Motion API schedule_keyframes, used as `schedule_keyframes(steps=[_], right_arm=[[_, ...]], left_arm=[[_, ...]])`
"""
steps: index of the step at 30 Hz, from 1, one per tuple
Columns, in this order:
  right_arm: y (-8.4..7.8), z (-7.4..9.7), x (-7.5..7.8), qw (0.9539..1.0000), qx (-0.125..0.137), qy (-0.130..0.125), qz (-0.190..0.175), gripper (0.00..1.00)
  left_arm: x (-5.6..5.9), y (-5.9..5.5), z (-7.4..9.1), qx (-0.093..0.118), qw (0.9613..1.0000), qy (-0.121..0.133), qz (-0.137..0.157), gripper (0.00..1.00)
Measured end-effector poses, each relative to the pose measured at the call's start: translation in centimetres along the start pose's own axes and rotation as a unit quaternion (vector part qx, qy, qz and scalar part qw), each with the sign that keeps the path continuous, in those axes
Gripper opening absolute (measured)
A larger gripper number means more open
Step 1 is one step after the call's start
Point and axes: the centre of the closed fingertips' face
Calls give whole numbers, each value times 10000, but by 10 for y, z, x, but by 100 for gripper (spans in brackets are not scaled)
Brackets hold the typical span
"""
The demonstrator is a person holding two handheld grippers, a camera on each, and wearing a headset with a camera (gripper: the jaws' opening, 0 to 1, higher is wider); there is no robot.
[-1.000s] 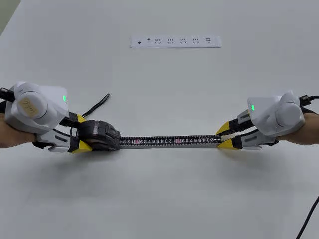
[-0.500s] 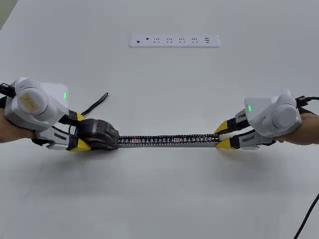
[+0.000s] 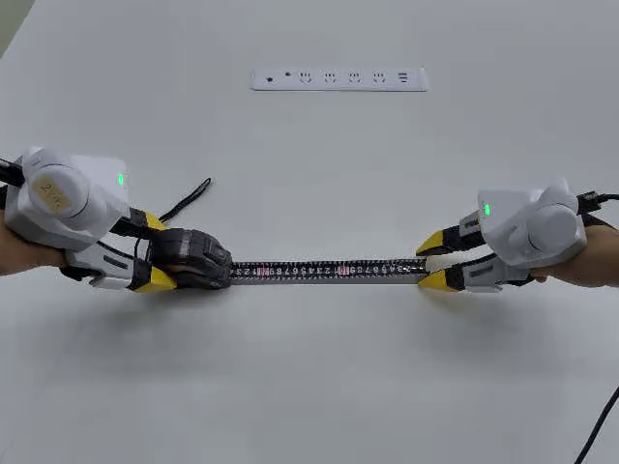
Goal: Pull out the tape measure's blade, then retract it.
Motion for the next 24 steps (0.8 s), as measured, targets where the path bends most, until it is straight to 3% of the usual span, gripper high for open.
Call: schedule_keyframes(steps=[11, 15, 18, 24], right_arm=[[0, 10, 0, 9994, 84, -197, -264, 35], [0, 14, -1, 9987, 95, -289, -404, 46], [2, 16, -3, 9983, 170, -320, -462, 53], [6, 17, -3, 9955, 354, -475, -737, 78]], left_arm=[[-2, 0, 6, 158, 9996, 126, 203, 46], [1, 3, 9, 274, 9990, 129, 328, 51], [5, 4, 9, 381, 9984, 78, 404, 61], [9, 4, 9, 491, 9975, 114, 488, 82]])
Point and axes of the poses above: the centre of the closed fingertips' face, and the gripper's own axes: z roughly backward along the fingers, x roughly to its right, y roughly out of its top, and after that the axes turned 4 degrees about y, right-handed
